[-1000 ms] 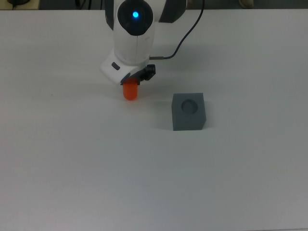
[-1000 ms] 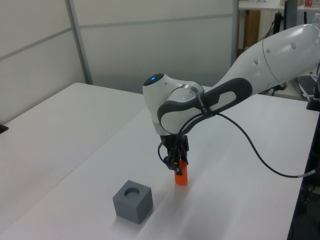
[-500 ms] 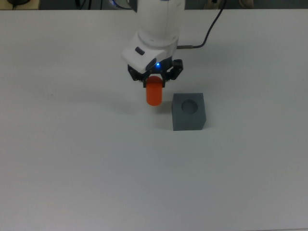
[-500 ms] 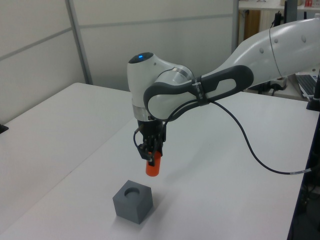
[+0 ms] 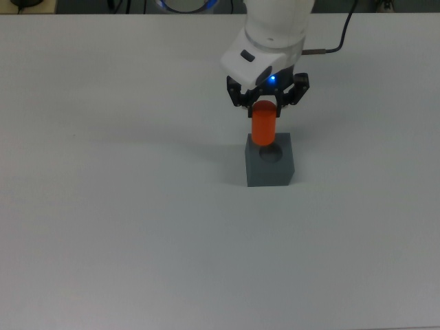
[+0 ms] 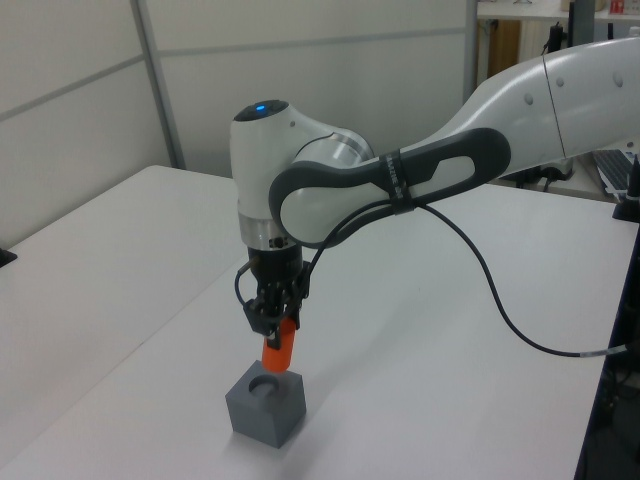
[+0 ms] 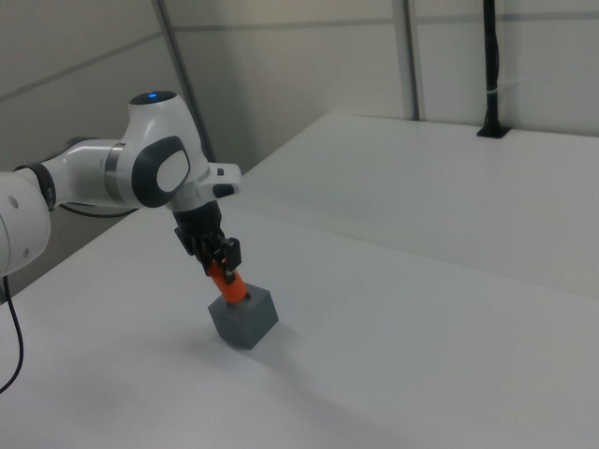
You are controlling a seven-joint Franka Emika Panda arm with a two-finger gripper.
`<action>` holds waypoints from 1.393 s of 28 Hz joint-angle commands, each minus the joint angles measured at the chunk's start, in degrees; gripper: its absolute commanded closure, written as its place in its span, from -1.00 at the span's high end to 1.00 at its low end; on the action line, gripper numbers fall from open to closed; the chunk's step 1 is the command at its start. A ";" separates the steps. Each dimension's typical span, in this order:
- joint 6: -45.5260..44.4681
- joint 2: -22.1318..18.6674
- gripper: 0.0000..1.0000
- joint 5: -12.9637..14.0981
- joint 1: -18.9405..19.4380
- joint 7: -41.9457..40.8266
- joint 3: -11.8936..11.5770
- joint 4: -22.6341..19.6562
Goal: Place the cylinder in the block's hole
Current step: 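Lower the orange cylinder into the hole of the grey cube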
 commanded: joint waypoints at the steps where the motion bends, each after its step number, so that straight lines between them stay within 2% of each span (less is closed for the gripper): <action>1: -1.12 3.47 -1.00 0.48 1.49 2.35 -0.16 2.61; 5: -1.03 5.93 -1.00 0.39 1.49 2.79 -0.16 4.81; 15: 3.18 6.11 -1.00 0.13 1.49 3.59 -0.16 4.82; 35: 5.03 8.31 -1.00 -0.75 2.63 3.59 -0.25 4.73; 39: 5.04 8.31 -1.00 -0.67 2.54 3.50 -0.86 4.64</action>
